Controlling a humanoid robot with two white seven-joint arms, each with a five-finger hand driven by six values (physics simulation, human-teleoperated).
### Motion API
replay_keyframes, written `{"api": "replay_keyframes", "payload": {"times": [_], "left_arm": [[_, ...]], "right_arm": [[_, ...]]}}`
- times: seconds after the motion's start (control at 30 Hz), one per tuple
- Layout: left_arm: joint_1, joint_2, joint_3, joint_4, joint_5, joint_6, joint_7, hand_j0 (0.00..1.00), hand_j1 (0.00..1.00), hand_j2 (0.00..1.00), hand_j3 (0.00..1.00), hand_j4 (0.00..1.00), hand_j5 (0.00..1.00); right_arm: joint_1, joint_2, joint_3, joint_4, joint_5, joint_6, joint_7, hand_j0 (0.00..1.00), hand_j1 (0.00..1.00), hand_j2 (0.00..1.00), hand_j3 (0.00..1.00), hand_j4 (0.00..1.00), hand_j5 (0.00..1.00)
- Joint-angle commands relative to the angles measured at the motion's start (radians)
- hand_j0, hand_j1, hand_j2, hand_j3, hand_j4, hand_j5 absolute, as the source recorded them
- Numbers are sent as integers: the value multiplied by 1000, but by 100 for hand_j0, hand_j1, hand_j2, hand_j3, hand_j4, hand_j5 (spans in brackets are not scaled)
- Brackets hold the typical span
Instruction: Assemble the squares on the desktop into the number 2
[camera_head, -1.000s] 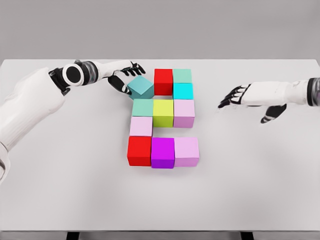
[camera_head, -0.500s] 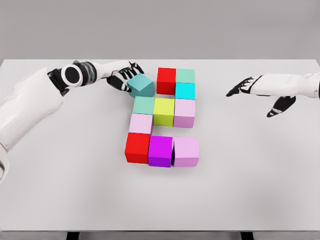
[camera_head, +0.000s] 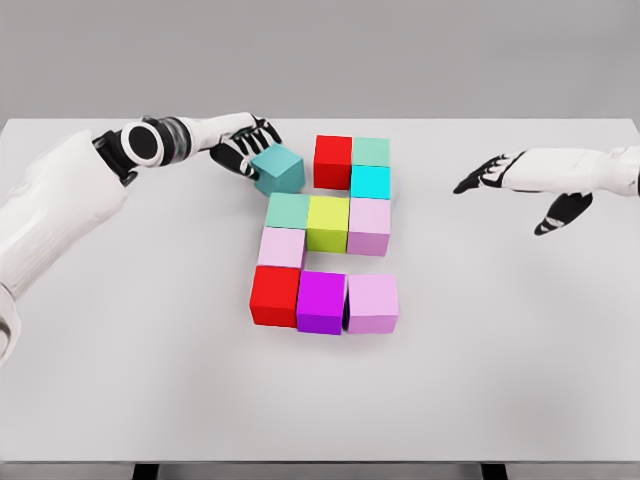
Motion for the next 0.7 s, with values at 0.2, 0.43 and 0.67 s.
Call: {"api": "replay_keyframes", "payload": {"times": [0.2, 0.43, 0.67], "left_arm": [[-2, -28, 28, 35, 16, 42, 18, 63, 63, 63, 63, 63, 63], [-3, -37, 48, 52, 29, 49, 44, 63, 63, 63, 63, 63, 63], [-3, -45, 50, 52, 39, 79, 55, 63, 63, 63, 63, 63, 63]], "right_arm": [[-2, 1, -1, 0, -3, 3, 0, 100, 100, 100, 100, 100, 100], [0, -1, -1, 1, -3, 3, 0, 100, 100, 100, 100, 100, 100], [0, 1, -1, 1, -1, 3, 0, 100, 100, 100, 100, 100, 100]]}}
